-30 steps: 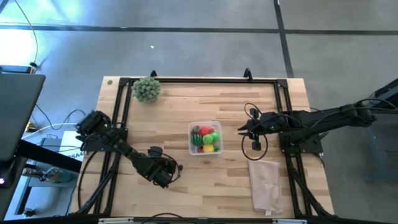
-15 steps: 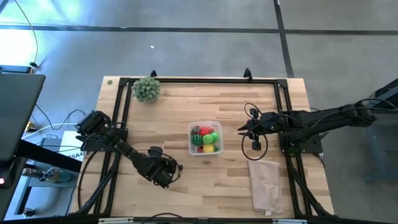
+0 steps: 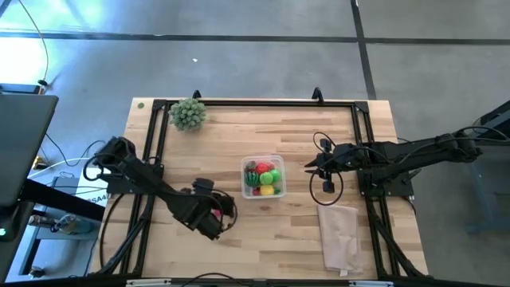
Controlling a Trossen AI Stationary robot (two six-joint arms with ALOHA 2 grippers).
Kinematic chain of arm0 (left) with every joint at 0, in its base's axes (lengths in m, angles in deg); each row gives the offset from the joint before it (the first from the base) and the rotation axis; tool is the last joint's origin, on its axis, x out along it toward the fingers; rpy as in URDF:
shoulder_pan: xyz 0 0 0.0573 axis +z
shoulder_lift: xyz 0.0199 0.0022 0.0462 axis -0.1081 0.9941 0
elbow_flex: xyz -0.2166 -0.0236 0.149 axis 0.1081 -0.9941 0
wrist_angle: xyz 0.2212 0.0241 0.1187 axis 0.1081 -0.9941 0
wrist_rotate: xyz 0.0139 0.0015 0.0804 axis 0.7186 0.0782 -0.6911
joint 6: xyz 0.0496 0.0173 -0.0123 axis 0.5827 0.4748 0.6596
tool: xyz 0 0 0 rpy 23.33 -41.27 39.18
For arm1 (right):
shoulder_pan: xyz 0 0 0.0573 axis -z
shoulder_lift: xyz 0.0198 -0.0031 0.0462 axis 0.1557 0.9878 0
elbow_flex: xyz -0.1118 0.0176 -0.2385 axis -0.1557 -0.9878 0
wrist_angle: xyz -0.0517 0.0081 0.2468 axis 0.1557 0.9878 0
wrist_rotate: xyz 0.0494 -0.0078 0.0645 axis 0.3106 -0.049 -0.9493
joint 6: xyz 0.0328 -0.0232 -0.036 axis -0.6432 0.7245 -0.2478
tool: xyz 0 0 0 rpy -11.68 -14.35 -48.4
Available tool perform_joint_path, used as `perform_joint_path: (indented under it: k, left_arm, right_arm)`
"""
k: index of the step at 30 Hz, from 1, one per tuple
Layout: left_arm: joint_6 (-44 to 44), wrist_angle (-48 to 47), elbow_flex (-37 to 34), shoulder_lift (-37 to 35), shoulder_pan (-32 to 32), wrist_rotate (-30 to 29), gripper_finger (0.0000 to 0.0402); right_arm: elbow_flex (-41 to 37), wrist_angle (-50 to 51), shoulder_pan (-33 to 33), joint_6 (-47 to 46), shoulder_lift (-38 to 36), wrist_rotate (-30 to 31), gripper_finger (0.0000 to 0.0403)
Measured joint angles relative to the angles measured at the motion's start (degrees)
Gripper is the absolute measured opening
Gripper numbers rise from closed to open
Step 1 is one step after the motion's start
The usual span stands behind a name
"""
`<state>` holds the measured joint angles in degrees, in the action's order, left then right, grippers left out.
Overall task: Pick and placing Produce into tupperware
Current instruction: Put the left red cherry into the transparent bin
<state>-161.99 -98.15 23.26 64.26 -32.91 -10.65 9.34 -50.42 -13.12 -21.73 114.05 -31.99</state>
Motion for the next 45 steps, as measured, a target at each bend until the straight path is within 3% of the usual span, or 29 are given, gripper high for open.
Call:
perform_joint_path:
  k: [9,15,20,26,45]
  left_arm:
    - [22.70,2.67,11.69,-0.07,8.61,-1.69,0.0087]
    - [41.07,13.78,12.88,0.75,15.55,4.48,0.0087]
    - [49.08,19.44,12.85,5.21,20.60,12.05,0.0087]
    - [52.98,22.62,12.80,10.24,23.13,18.80,0.0087]
    - [53.74,24.31,12.84,14.86,23.35,20.11,0.0088]
  right_arm:
    - [0.00,-0.01,0.02,0.00,0.00,0.00,0.0067]
    - [0.00,-0.01,0.00,0.00,0.00,0.01,0.0067]
    - [0.00,-0.03,0.01,0.00,0.00,0.01,0.0067]
    - [0.00,0.02,0.00,0.00,0.00,0.00,0.0067]
    - [0.00,-0.03,0.01,0.00,0.00,0.00,0.0067]
